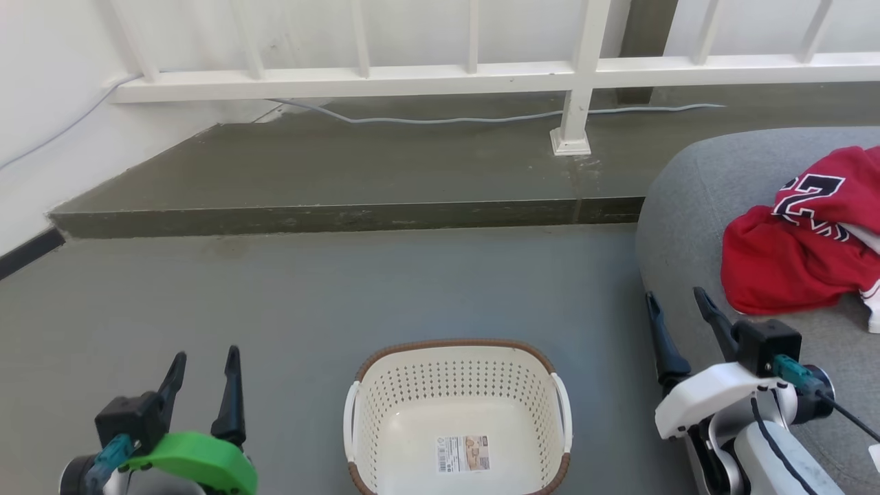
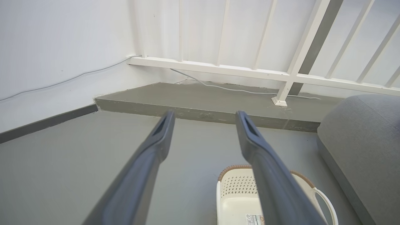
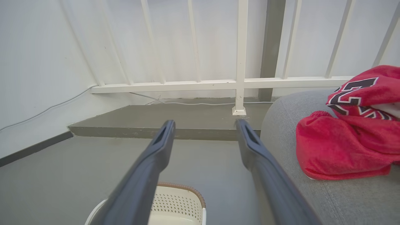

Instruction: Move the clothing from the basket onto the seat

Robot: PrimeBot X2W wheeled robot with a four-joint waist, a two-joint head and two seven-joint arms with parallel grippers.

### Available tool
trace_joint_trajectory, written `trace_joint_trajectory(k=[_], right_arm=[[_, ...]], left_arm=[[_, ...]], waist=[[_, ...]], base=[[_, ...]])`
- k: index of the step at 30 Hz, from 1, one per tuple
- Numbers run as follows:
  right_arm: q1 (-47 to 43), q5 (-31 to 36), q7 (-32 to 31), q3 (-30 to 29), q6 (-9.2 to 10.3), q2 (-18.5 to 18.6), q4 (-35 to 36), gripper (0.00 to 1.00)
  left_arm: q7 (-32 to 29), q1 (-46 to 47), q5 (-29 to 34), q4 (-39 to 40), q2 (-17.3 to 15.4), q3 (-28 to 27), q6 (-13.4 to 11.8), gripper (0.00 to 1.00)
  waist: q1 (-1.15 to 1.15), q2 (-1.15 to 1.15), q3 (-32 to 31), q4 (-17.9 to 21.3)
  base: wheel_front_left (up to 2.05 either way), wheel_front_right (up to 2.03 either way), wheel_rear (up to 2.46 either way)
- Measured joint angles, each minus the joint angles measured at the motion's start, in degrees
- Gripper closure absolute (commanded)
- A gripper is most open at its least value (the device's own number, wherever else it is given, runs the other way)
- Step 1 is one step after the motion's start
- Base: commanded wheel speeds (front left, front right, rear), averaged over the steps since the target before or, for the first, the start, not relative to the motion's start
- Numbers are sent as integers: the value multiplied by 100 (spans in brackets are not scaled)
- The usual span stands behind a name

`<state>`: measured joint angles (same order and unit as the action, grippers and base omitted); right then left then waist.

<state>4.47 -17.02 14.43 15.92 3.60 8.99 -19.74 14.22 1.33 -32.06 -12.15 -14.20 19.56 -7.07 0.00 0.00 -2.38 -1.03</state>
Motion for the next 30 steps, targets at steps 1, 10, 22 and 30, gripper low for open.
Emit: trace_joint_trajectory(k=[1, 10, 22, 30], right_arm=[[-50, 1, -1, 2, 12, 0, 45, 0], [-502, -1, -1, -126, 114, 4, 408, 0], [-766, 1, 0, -231, 216, 8, 843, 0], [-885, 3, -4, -282, 258, 18, 1076, 0]], left_arm=[[0, -62, 0, 11, 0, -48, 0, 0], [1, -396, 58, 235, 14, -220, -1, 0], [2, -619, 205, 436, 10, -279, -2, 0], [2, -664, 248, 578, 20, -337, -2, 0]], waist=[[0, 0, -7, 16], [0, 0, -63, 85], [0, 0, -99, 124], [0, 0, -90, 113]], base=[[0, 0, 0], [0, 0, 0], [0, 0, 0], [0, 0, 0]])
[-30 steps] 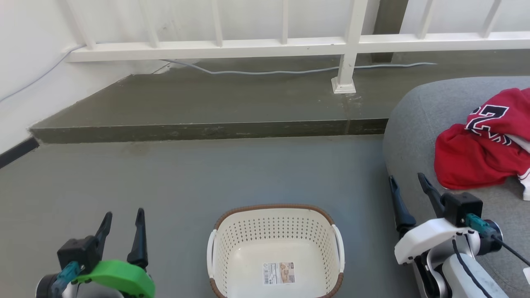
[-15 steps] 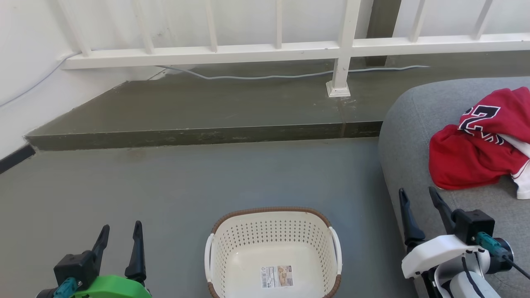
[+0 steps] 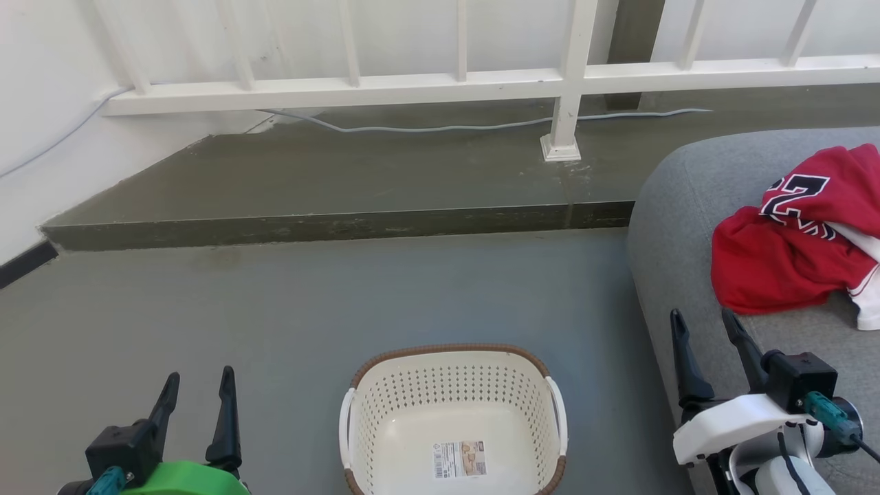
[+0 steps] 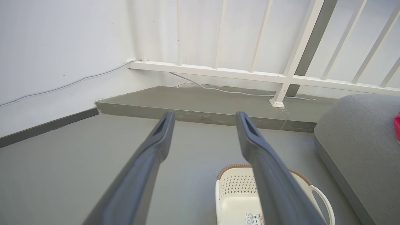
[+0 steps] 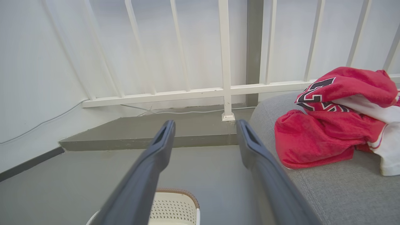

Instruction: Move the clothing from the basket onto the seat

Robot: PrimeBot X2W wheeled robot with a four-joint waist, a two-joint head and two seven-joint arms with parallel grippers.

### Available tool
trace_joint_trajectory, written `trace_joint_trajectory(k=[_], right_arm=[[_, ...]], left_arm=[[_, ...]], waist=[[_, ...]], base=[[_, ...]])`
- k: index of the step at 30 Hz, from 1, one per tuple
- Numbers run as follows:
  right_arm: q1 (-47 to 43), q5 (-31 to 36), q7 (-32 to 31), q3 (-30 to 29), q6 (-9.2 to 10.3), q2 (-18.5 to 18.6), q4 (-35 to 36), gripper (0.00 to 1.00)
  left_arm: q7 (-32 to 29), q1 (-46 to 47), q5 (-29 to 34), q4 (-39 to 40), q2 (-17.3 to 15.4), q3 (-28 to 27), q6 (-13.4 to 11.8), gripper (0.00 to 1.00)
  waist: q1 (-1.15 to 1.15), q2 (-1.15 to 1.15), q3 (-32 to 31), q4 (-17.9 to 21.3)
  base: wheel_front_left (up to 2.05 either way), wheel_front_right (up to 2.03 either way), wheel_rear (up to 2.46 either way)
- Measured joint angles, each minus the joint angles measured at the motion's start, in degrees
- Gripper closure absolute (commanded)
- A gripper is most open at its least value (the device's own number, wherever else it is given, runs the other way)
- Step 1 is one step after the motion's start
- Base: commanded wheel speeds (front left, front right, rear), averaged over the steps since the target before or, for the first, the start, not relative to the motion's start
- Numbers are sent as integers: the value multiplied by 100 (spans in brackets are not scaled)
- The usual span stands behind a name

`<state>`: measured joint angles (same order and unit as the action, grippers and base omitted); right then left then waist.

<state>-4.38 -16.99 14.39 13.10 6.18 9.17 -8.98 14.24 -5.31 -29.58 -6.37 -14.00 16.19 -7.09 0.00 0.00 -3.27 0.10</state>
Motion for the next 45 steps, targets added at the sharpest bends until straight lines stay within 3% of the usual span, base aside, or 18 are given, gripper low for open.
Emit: trace_joint_trajectory(k=[7, 8, 19, 45], right_arm=[[-89, 34, -15, -78, 8, 20, 174, 0], [-94, 33, -13, -80, 2, 12, 152, 100], [-305, -225, -41, -64, -62, -151, -124, 100], [-167, -2338, -545, -543, -367, -279, -151, 100]], left_arm=[[0, -40, 5, 137, 25, -59, 0, 0], [-4, -59, 2, 113, 34, -53, 1, 100], [-69, -187, -259, -191, 245, 20, 56, 100], [-588, -140, -1981, -264, 471, -504, 379, 100]], waist=[[0, 0, 15, -18], [0, 0, 17, -19], [0, 0, 40, -17], [0, 0, 128, -16]], base=[[0, 0, 0], [0, 0, 0], [0, 0, 0], [0, 0, 0]])
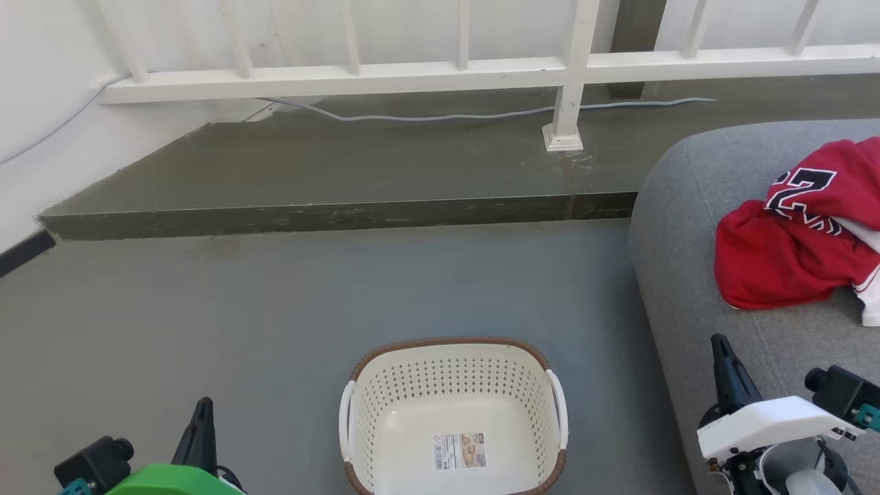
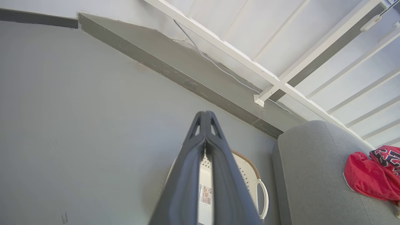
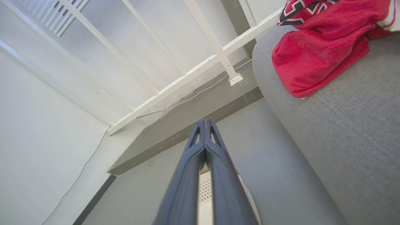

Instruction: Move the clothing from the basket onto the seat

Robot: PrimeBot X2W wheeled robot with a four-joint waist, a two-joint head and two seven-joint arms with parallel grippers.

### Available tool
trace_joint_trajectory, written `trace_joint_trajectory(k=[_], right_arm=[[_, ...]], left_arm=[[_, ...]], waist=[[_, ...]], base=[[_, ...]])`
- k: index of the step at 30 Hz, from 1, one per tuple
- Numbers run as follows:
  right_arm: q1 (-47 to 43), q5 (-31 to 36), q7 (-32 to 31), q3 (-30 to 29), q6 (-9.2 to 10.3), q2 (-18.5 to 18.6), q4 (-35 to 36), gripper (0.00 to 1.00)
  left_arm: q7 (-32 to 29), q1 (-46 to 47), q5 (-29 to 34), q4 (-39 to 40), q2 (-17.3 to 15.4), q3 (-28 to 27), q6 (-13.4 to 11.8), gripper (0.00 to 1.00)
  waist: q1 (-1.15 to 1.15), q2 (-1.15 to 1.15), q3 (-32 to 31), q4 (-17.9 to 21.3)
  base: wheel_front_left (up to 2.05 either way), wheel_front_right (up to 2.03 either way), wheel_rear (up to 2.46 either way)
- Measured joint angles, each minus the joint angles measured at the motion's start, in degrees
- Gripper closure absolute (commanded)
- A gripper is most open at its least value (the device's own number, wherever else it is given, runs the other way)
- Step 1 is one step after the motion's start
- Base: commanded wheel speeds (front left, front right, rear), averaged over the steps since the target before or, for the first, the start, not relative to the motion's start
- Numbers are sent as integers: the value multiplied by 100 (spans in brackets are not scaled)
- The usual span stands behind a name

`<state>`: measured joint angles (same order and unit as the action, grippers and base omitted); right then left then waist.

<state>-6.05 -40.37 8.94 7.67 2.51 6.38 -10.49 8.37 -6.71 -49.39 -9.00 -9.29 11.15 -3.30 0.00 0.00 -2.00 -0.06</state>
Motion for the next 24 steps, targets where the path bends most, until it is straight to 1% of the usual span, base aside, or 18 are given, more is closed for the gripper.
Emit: trace_joint_trajectory(k=[24], right_arm=[[270, -1824, -479, -438, -314, -86, -170, 100]], left_arm=[[-459, 323, -1463, -199, 182, -459, 335, 100]], waist=[[0, 0, 75, 2]], base=[[0, 0, 0]])
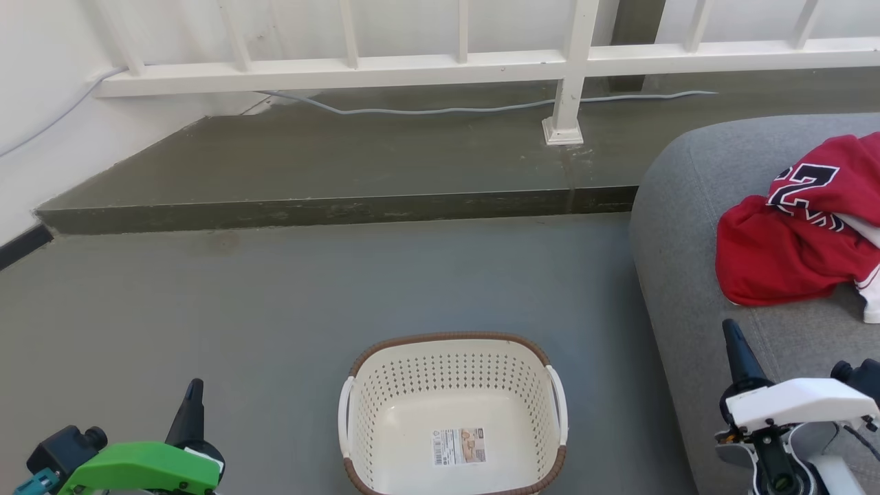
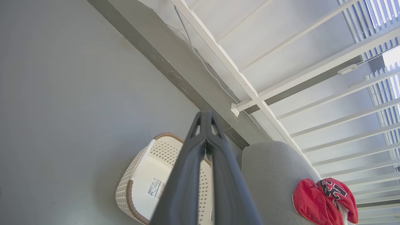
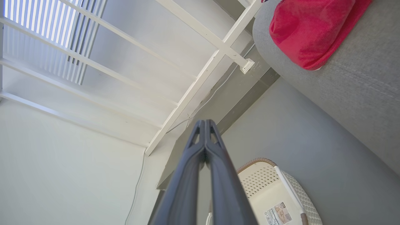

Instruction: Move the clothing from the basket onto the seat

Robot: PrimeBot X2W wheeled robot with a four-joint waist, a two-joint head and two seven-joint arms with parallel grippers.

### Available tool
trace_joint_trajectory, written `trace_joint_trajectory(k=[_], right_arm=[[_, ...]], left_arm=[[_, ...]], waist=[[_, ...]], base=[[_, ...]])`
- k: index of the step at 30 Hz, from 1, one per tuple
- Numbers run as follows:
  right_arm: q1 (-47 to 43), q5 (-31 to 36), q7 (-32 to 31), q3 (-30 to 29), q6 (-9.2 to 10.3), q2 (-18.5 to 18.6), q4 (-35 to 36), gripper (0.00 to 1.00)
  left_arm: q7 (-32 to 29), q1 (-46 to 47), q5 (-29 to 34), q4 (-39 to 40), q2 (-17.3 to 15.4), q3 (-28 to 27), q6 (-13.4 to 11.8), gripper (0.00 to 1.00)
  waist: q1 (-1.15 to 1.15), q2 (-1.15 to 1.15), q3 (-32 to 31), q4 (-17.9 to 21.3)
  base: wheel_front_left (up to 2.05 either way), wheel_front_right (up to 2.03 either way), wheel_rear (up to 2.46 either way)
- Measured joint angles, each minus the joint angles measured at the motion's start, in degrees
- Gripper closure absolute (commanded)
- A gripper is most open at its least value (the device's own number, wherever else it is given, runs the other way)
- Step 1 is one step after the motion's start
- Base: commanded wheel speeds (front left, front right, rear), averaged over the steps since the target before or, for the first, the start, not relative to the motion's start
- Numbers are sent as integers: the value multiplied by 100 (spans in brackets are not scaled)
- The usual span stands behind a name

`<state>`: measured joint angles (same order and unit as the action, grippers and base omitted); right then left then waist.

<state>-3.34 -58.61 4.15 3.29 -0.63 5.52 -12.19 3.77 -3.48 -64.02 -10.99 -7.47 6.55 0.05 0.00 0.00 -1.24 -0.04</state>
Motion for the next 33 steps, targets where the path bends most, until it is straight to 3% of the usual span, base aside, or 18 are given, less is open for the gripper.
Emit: trace_joint_trajectory(k=[33], right_arm=[[449, -2474, -584, -606, -435, -114, -242, 100]], left_arm=[[-613, 399, -2081, -325, 286, -655, 461, 100]], waist=[[0, 0, 101, 3]], base=[[0, 0, 0]])
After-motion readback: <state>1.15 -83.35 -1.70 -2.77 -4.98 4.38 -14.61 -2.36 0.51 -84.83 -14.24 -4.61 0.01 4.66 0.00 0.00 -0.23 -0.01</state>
